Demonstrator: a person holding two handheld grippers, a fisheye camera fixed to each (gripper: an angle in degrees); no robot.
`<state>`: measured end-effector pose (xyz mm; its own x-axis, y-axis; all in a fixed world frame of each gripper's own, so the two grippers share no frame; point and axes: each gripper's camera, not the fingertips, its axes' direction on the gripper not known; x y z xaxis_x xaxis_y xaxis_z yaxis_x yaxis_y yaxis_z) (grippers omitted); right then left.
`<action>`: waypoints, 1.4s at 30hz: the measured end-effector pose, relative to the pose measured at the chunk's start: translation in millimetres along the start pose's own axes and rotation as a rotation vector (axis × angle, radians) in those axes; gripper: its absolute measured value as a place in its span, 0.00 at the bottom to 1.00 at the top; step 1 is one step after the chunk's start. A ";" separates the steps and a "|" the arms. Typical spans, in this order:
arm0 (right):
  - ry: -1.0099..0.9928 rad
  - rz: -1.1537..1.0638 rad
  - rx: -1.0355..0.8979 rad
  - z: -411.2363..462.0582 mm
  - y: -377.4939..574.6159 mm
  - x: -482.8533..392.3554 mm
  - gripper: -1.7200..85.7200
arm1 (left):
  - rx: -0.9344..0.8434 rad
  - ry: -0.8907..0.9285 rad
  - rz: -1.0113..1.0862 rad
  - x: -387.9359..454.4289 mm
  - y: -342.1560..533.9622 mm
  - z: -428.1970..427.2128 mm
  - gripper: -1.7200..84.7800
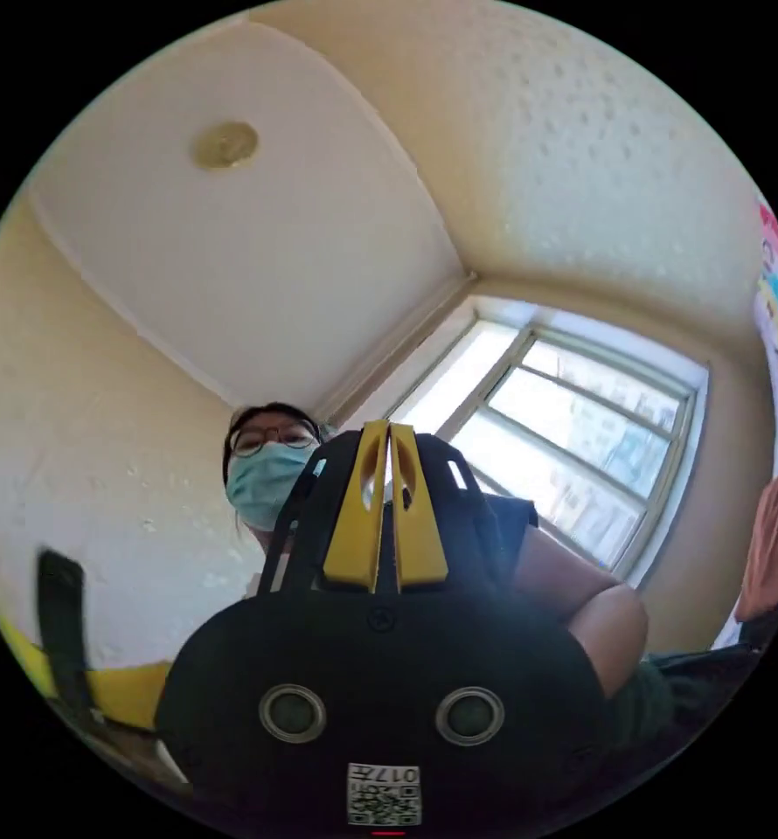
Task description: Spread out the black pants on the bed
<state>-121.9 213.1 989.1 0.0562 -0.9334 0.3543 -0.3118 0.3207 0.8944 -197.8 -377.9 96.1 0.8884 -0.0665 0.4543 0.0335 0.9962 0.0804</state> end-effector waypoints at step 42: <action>0.143 0.902 -1.437 452.4 99.6 566.6 0.19 | 0.456 -2.124 -0.517 289.8 314.6 -239.6 0.01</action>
<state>-550.2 -356.5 1155.4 0.4582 -0.3925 0.7975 0.7501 0.6521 -0.1100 179.9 -70.3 40.5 -0.8117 -0.4957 0.3088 -0.3247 0.8226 0.4669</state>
